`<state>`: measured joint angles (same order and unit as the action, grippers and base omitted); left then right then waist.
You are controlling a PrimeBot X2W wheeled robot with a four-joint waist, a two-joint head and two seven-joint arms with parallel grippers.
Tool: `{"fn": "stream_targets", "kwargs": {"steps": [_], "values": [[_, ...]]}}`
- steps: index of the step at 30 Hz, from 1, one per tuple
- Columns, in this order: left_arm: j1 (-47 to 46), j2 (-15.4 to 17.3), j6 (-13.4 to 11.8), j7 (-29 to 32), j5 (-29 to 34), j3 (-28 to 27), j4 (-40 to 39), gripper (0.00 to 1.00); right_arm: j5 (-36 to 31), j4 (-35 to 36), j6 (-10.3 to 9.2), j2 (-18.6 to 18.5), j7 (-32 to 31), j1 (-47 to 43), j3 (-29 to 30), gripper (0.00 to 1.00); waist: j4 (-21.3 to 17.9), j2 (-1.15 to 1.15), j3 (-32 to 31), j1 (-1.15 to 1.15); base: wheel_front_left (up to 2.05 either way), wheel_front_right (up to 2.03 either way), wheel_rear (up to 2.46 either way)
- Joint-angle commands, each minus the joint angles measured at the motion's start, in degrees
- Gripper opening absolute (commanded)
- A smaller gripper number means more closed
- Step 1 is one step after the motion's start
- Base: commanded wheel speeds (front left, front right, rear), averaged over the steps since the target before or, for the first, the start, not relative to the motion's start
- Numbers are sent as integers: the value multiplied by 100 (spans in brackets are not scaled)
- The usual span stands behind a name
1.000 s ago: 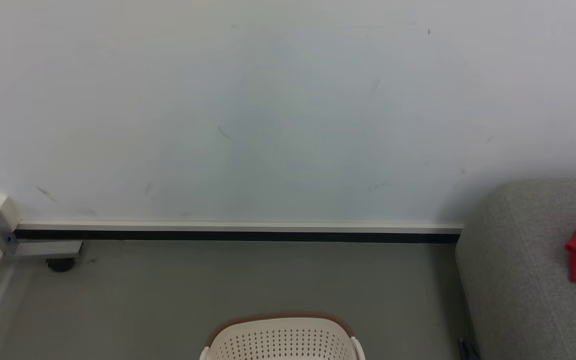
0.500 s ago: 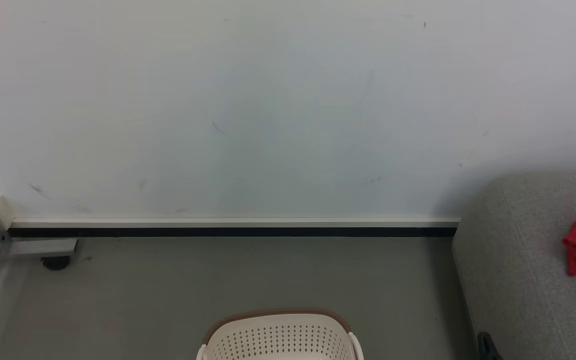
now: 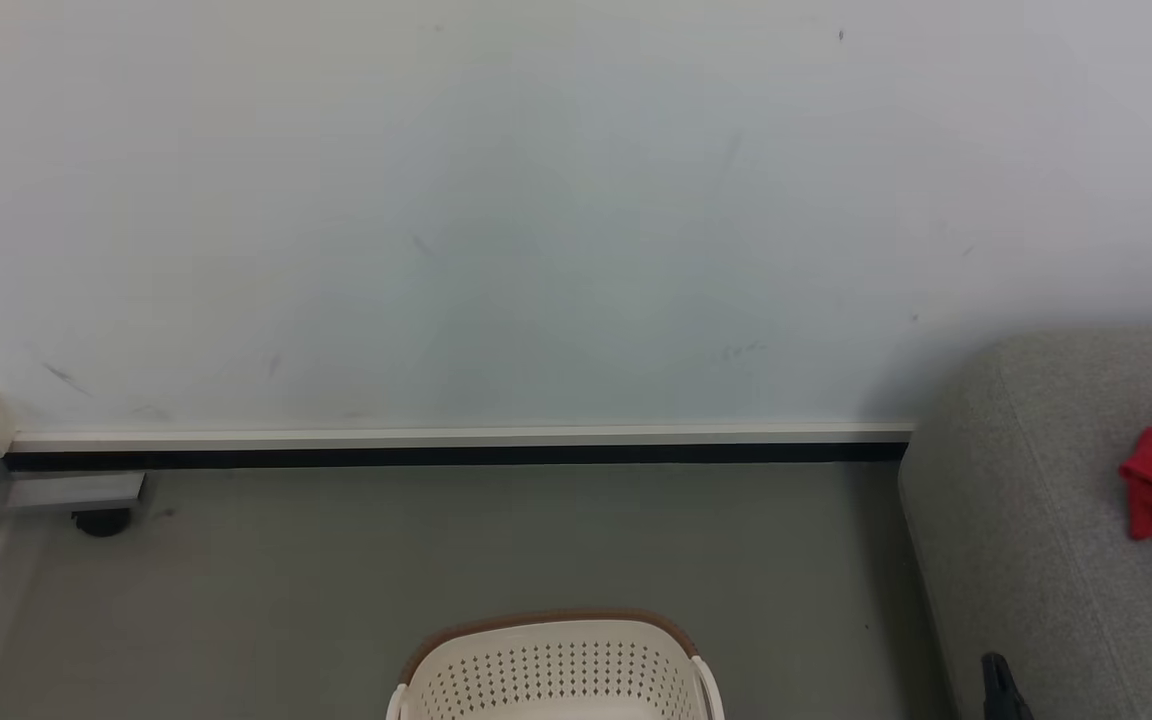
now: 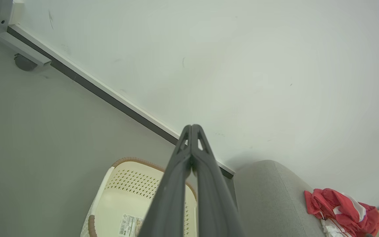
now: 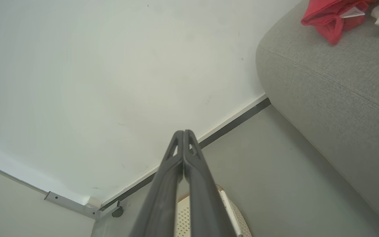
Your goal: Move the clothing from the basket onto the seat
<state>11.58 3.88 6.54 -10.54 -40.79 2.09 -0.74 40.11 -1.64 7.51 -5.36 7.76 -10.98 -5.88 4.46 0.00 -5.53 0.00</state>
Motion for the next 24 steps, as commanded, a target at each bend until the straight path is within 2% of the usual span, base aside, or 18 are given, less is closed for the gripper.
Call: {"fn": "stream_targets", "kwargs": {"steps": [1, 24], "values": [[-115, 62, 39, 41, -285, -35, -68, 0, 303, 45, -1, -68, -62, 160, 47, 0, -12, 0, 14, 0, 0, 0, 0], [-175, 97, 57, 304, -1962, -96, -70, 0, 2067, -74, -1, -121, -520, 382, 324, 0, -116, 0, 146, 0, 0, 0, 0]]}}
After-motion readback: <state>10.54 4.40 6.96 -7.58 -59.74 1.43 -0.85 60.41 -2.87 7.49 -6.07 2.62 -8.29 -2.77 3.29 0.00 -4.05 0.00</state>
